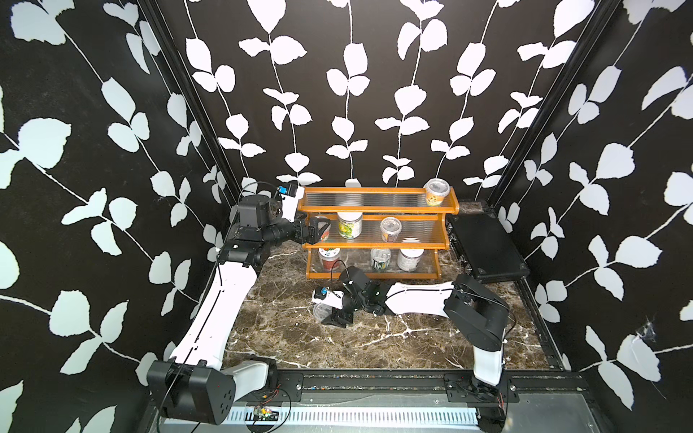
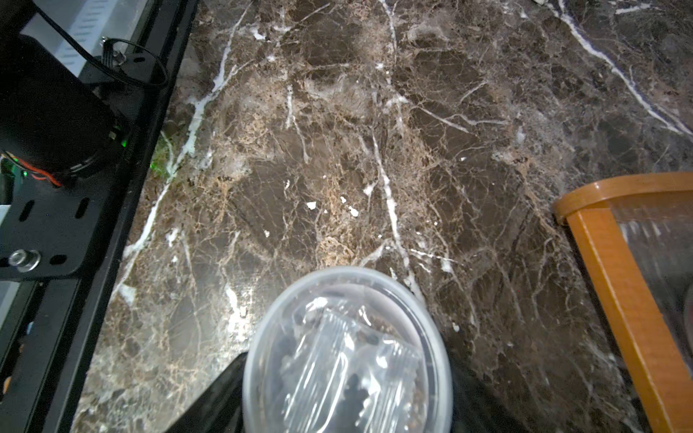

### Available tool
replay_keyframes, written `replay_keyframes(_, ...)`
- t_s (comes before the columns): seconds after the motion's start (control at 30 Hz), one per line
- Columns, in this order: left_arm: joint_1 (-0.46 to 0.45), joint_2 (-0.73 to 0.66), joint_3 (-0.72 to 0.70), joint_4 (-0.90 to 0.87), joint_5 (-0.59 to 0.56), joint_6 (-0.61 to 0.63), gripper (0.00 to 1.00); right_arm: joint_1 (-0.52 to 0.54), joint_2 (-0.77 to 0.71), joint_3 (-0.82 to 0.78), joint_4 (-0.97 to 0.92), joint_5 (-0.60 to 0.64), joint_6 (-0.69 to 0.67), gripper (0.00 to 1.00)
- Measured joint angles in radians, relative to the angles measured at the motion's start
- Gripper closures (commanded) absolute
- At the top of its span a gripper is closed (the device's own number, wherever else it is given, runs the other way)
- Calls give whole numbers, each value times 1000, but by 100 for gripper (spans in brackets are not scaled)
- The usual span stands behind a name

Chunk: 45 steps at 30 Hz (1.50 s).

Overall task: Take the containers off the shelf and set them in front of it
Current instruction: 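Place the container at the center of the board, then pick up a container from the shelf.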

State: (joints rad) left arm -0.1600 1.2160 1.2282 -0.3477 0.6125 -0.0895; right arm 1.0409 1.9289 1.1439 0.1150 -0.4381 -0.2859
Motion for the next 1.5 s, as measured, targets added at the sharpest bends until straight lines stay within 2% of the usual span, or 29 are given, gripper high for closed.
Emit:
replay_keyframes(0.1,0,9,0,-3,0,5,1,0,-1,0,-11,19,-15,0)
replay_keyframes(0.27,1,30,12,-6,0,14,1,-8,-43,-1,-51,40,-14,0)
replay_keyframes(0.43,10,33,15,-6,0,23,2,-51,-279,-85,-105,57,-11,0)
replay_keyframes(0.6,13,33,15,0,5,22,1,-193,-628,-193,-202,113,25,0)
replay_keyframes(0.73,13,33,14,18,13,13,1,-331,-807,-209,-296,170,65,0)
replay_keyframes(0.87,13,34,14,41,23,2,2,-470,-917,-200,-397,221,108,0)
replay_keyframes(1.0,13,39,14,54,27,-5,1,-629,-933,-129,-487,240,161,0)
replay_keyframes(1.17,13,47,14,62,26,-8,1,-791,-881,38,-538,235,237,0)
replay_keyframes(1.27,13,47,14,62,26,-8,1,-838,-835,136,-554,223,274,0)
replay_keyframes(1.5,13,46,14,62,26,-7,1,-865,-679,327,-546,181,313,0)
